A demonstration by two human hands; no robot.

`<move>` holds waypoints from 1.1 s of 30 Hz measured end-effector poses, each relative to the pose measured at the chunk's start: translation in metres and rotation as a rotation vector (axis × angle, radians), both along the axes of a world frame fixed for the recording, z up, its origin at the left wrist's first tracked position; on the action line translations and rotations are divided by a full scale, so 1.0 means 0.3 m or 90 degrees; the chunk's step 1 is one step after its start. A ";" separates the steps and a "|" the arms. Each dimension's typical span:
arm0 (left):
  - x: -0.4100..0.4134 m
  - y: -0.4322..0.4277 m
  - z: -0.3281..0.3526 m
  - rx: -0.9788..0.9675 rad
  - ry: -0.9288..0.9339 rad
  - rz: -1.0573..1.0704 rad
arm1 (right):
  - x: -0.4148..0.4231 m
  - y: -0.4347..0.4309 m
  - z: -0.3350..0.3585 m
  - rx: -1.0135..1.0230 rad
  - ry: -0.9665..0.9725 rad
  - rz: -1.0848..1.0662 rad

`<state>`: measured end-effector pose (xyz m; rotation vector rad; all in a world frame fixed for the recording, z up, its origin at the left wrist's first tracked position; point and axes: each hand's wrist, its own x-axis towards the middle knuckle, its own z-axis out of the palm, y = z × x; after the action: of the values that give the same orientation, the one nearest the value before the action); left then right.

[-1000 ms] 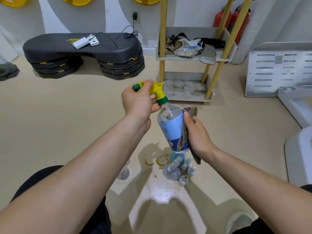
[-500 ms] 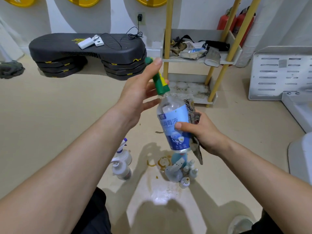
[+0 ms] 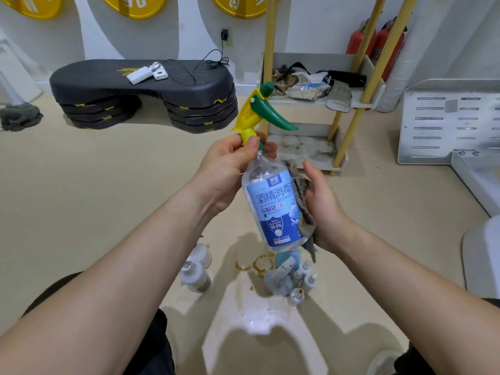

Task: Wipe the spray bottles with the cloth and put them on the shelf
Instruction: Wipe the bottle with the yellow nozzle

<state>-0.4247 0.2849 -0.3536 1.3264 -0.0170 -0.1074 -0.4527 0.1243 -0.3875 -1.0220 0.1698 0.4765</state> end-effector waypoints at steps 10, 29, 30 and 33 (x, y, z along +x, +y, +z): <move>0.021 -0.081 -0.053 0.110 0.130 0.263 | -0.090 0.069 -0.105 -0.934 -0.644 -0.021; -0.002 -0.072 -0.047 -0.002 0.066 0.059 | -0.006 0.017 0.000 -0.166 -0.174 -0.066; -0.002 -0.075 -0.043 -0.037 0.068 0.051 | -0.010 0.023 0.018 -0.129 -0.142 -0.076; 0.001 -0.087 -0.031 -0.091 0.071 0.038 | -0.008 0.046 0.028 -0.110 -0.142 -0.111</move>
<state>-0.4243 0.2587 -0.3630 1.1755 0.1079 -0.1269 -0.4549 0.1380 -0.3791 -1.2092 0.1009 0.1897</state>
